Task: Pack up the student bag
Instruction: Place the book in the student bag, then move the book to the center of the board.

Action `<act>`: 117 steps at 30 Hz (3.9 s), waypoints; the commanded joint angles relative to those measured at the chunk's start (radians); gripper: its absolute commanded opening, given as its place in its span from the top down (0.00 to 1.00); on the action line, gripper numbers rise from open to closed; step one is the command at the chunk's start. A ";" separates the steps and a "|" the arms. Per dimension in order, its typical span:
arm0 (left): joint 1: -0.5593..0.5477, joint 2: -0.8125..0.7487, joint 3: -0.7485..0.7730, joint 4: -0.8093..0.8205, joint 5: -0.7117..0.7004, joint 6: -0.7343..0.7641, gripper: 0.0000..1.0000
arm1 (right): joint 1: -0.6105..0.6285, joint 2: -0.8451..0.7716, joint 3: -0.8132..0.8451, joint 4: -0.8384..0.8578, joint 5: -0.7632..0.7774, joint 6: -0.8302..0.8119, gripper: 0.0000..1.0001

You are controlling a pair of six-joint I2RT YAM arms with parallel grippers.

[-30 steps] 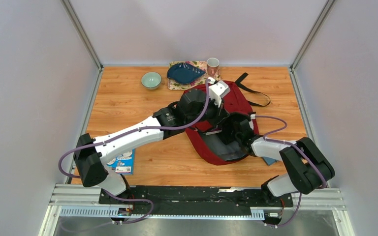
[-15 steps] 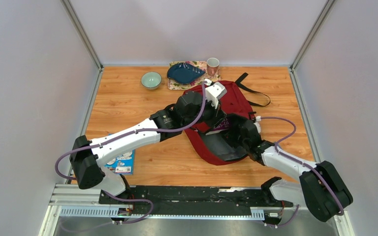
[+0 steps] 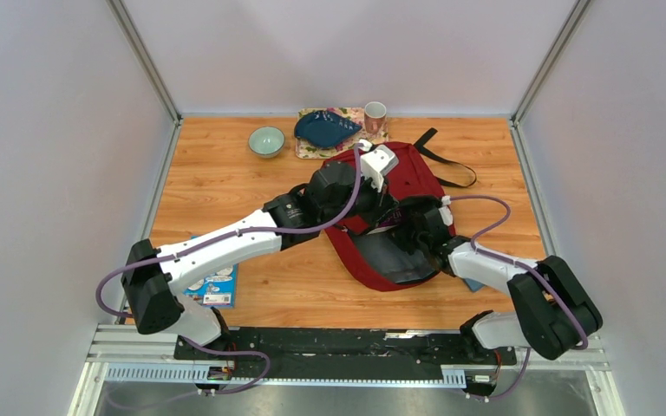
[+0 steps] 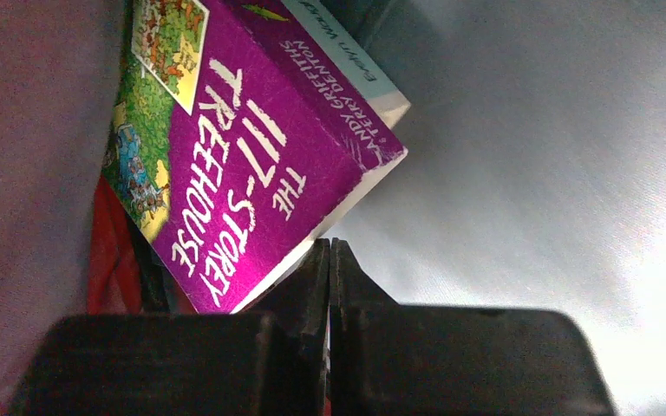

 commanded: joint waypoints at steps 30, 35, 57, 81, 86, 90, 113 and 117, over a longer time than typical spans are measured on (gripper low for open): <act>-0.001 -0.069 -0.203 0.103 0.198 -0.142 0.75 | 0.001 -1.152 0.078 -0.885 0.301 -0.188 0.44; -0.008 -0.089 -0.227 0.085 0.291 -0.153 0.39 | 0.001 -1.042 0.233 -0.871 0.332 -0.265 0.44; 0.703 -0.750 -0.689 -0.440 -0.441 -0.251 0.19 | 0.191 -0.390 0.337 -0.420 -0.364 -0.553 0.36; 1.539 -0.499 -0.833 -0.333 -0.007 -0.156 0.16 | 0.362 -0.083 0.411 -0.342 -0.527 -0.587 0.33; 1.558 -0.497 -0.899 -0.293 0.071 -0.170 0.16 | 0.365 -0.049 0.416 -0.324 -0.552 -0.579 0.33; 1.558 -0.503 -0.940 -0.280 0.175 -0.184 0.18 | 0.365 0.010 0.434 -0.313 -0.556 -0.570 0.33; 1.440 -0.670 -1.144 -0.174 0.621 -0.311 0.19 | 0.439 0.586 0.802 -0.322 -0.410 -0.500 0.33; 1.385 -0.652 -1.131 -0.185 0.582 -0.297 0.20 | 0.440 0.653 0.862 -0.330 -0.418 -0.498 0.33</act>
